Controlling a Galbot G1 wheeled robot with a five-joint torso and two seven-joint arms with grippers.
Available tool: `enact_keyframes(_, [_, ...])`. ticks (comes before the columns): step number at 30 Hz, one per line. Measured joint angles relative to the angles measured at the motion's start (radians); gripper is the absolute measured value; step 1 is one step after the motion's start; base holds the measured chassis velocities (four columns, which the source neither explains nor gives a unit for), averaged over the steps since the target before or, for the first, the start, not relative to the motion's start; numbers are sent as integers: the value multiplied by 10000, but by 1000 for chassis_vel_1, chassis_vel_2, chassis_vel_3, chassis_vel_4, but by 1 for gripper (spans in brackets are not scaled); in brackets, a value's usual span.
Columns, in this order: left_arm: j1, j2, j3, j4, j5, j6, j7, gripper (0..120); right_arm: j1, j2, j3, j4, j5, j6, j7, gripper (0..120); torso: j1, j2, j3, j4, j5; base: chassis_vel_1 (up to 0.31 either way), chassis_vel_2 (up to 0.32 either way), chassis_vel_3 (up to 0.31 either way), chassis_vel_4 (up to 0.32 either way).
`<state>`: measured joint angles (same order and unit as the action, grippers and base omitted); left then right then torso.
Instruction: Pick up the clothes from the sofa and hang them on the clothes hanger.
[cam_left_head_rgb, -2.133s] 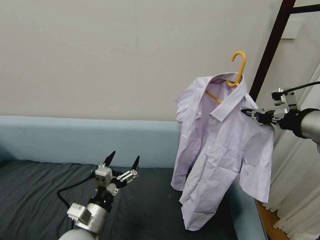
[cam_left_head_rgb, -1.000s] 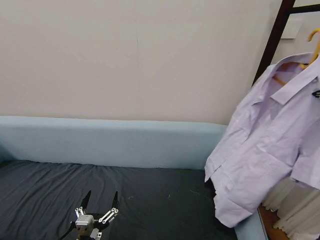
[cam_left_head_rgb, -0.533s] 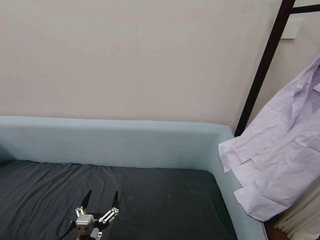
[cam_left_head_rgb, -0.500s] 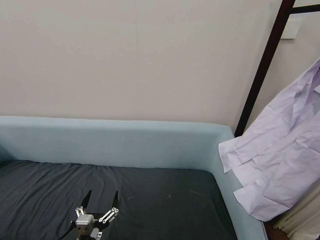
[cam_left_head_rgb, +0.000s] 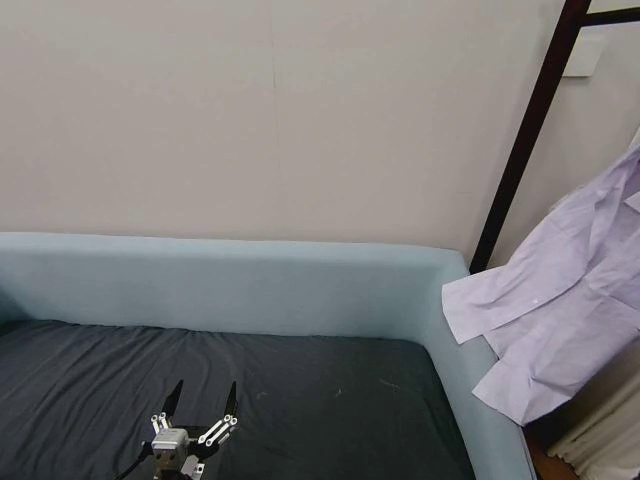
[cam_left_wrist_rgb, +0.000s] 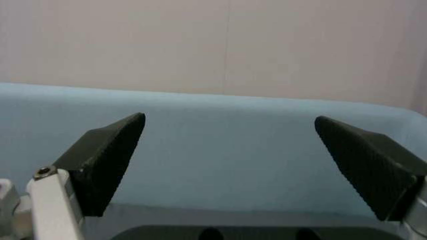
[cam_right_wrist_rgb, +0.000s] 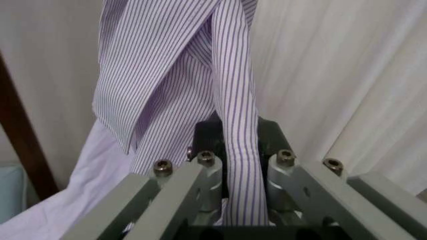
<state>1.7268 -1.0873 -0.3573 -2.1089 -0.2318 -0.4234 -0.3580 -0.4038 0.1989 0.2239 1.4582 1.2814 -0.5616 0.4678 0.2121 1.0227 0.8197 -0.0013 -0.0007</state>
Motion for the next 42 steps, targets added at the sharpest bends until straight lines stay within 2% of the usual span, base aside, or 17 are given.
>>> enact_keyframes(7, [-1,0,0,0,0,3,0,100,323,701,-219,-894,-819,789,-800,6,0,0,-1,-2,-3,0,0,0,0])
enact_keyframes(11, [-1,1,1,0,0,3,-2,100,735,1647,-840,-1503,-1898,1385,-1289,6,0,0,0,1,-1,0,0,0,0])
enact_keyframes(12, [-1,1,1,0,0,3,-2,100,735,1647,-840,-1503,-1898,1385,-1289,6,0,0,0,1,-1,0,0,0,0])
enact_keyframes(14, [-1,1,1,-1,0,4,-2,100,1218,2043,-1352,-1907,-2321,1650,-1406,6,0,0,0,1,5,0,0,0,0])
enact_keyframes(17, [-2,1,2,-2,0,3,-1,100,2736,2910,-2706,-3017,-3049,1981,-1400,5,0,0,2,9,-4,0,0,0,0])
enact_keyframes(21, [-1,1,1,-1,-1,4,-2,100,3149,3112,-3146,-3145,-3907,2230,-1404,5,1,-1,2,8,-4,0,0,0,0])
enact_keyframes(22, [-2,1,2,-1,-1,4,-2,100,3137,3095,-3181,-2919,-4231,2261,-1370,5,1,0,1,0,-3,0,0,0,0])
enact_keyframes(28, [-1,1,2,-2,-1,4,-1,100,3160,2839,-3352,-2129,-5472,2386,-1128,5,0,0,-2,-2,0,0,0,0,0])
enact_keyframes(35, [-2,1,2,-1,-1,4,-1,100,4280,2633,-4360,-1874,-5689,2256,-930,5,0,1,-2,0,-1,0,0,0,0])
enact_keyframes(39, [-2,1,3,-1,-1,3,-1,100,5422,2784,-5338,-1910,-5558,2030,-756,5,0,1,-1,3,-4,0,0,0,0])
enact_keyframes(42, [-3,1,3,-1,-1,3,0,100,5819,2902,-5659,-1930,-5541,1924,-693,5,0,1,-1,3,-3,0,0,0,0])
